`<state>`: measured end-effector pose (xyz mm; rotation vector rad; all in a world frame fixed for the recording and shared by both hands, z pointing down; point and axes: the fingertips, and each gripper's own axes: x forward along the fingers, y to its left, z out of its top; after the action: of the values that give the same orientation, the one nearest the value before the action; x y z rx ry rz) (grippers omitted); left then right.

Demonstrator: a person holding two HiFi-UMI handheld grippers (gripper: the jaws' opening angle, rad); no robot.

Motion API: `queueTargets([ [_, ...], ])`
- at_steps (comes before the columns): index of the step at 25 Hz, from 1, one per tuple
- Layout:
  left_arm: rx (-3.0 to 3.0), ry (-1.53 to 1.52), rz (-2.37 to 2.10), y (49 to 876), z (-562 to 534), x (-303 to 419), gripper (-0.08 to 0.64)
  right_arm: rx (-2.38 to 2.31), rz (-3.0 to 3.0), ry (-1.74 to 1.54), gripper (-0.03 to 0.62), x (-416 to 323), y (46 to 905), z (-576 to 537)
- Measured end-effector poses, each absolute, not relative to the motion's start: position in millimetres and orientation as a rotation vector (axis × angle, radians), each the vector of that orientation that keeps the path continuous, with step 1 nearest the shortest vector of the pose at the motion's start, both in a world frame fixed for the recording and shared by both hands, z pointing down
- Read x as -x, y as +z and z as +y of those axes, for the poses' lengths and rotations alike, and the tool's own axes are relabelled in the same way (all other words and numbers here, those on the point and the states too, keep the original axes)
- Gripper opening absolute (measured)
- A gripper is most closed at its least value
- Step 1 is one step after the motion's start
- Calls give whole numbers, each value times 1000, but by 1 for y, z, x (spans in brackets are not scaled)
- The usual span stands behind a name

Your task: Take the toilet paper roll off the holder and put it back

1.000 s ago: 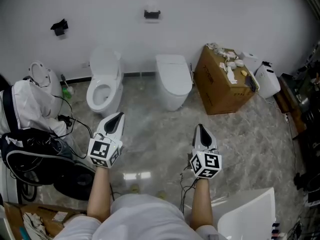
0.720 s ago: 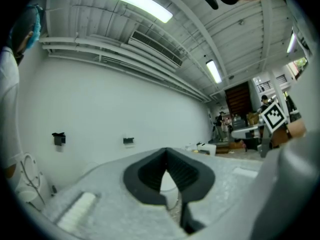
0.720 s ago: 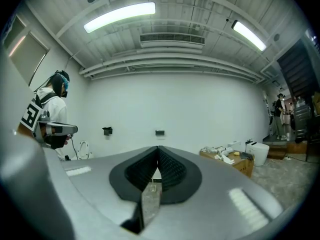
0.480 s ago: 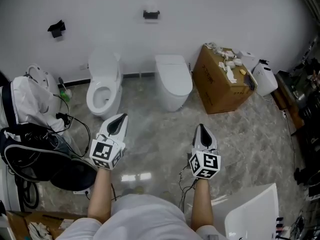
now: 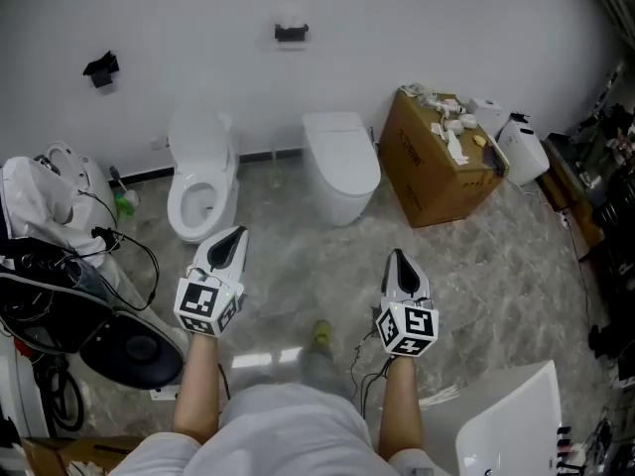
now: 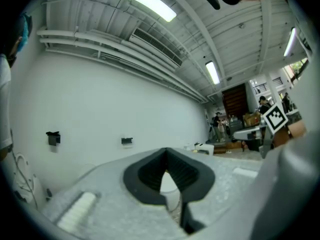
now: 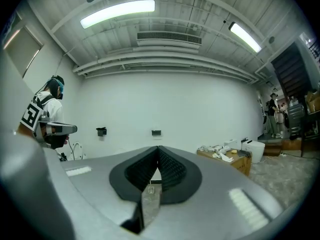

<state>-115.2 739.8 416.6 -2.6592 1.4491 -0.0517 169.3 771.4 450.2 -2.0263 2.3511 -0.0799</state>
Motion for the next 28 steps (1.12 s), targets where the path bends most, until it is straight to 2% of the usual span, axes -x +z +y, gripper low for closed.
queueTargets([
  [17, 2612, -108, 1566, 445, 543, 98, 0, 1949, 2441, -102, 2, -191, 486, 553],
  [28, 2538, -128, 1644, 416, 394, 60, 0, 1843, 2530, -110, 2, -229, 470, 398],
])
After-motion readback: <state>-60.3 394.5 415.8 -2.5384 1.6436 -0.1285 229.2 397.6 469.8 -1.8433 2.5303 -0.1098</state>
